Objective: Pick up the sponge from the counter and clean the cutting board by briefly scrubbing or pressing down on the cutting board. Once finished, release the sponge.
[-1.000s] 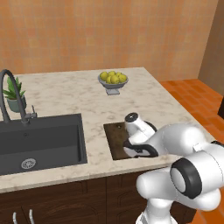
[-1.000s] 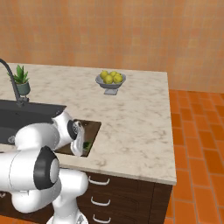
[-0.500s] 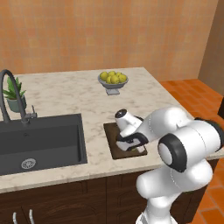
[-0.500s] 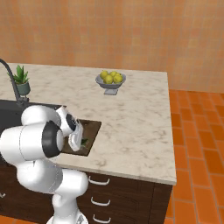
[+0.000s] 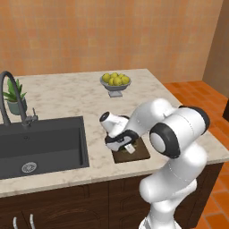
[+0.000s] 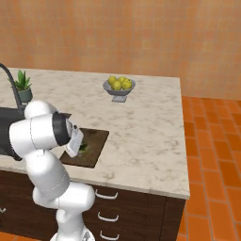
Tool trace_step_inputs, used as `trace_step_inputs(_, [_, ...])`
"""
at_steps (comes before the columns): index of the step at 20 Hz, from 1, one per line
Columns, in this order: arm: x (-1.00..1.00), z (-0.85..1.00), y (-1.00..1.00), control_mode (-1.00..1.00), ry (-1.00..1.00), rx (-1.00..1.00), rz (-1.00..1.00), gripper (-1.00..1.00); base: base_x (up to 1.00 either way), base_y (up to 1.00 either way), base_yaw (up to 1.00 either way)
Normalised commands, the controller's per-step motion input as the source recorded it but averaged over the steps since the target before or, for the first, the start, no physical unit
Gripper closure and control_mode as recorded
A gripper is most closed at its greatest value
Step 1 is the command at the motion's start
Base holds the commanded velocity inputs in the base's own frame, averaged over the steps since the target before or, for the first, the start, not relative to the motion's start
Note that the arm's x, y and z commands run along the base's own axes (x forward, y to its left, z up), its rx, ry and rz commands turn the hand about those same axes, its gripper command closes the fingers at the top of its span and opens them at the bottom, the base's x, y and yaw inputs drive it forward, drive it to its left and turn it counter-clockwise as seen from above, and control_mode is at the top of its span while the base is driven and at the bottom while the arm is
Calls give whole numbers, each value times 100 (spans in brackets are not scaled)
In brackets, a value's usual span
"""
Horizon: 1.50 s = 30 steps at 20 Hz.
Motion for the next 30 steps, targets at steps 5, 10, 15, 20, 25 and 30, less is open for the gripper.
trace_step_inputs(5, [-17, -14, -58, -100, -1, 0, -1, 100, 0, 0, 0])
trace_step_inputs(10, [-65, -28, -63, -100, -5, 0, 0, 100, 0, 0, 0])
trace_step_inputs(15, [-75, -38, -87, -100, -1, 0, 0, 100, 0, 0, 0])
trace_step_inputs(20, [-64, -32, -97, -100, 6, 0, 0, 100, 0, 0, 0])
trace_step_inputs(25, [-36, -5, -87, -100, 7, 0, 0, 100, 0, 0, 0])
trace_step_inputs(30, [-9, 44, -60, -100, -4, 12, 0, 100, 0, 0, 0])
